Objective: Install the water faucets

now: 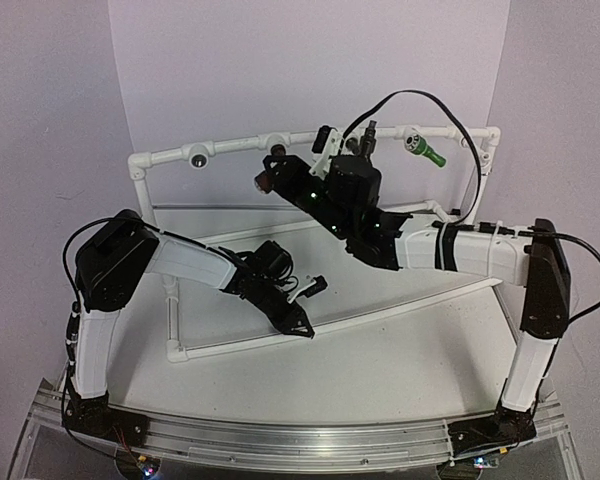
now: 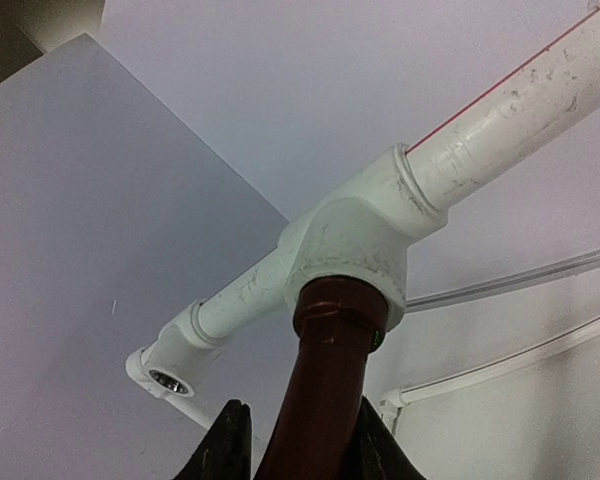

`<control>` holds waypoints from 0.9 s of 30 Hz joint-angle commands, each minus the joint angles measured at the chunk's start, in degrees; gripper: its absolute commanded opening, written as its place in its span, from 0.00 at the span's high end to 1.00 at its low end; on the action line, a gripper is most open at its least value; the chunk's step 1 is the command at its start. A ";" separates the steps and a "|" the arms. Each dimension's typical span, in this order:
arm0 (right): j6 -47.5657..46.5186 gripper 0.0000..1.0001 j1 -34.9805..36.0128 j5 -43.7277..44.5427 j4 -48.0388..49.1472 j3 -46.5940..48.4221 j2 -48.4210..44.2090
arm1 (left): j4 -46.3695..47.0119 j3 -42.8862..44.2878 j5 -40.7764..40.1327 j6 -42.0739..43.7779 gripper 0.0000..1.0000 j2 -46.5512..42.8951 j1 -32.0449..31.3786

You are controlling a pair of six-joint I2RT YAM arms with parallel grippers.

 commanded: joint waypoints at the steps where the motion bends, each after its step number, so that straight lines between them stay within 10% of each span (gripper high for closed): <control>1: 1.76 0.57 -0.88 -21.82 11.35 -5.01 -5.94 | -10.17 -4.16 -9.88 -4.76 0.98 8.81 -1.10; 14: -44.31 0.04 3.59 -9.31 -19.48 -12.60 -23.19 | -10.22 -4.03 -10.05 -4.67 0.98 9.02 -1.22; 27: -107.16 0.02 12.46 20.99 -25.92 0.84 -15.20 | -10.51 -3.43 -10.57 -4.49 0.98 10.28 -1.35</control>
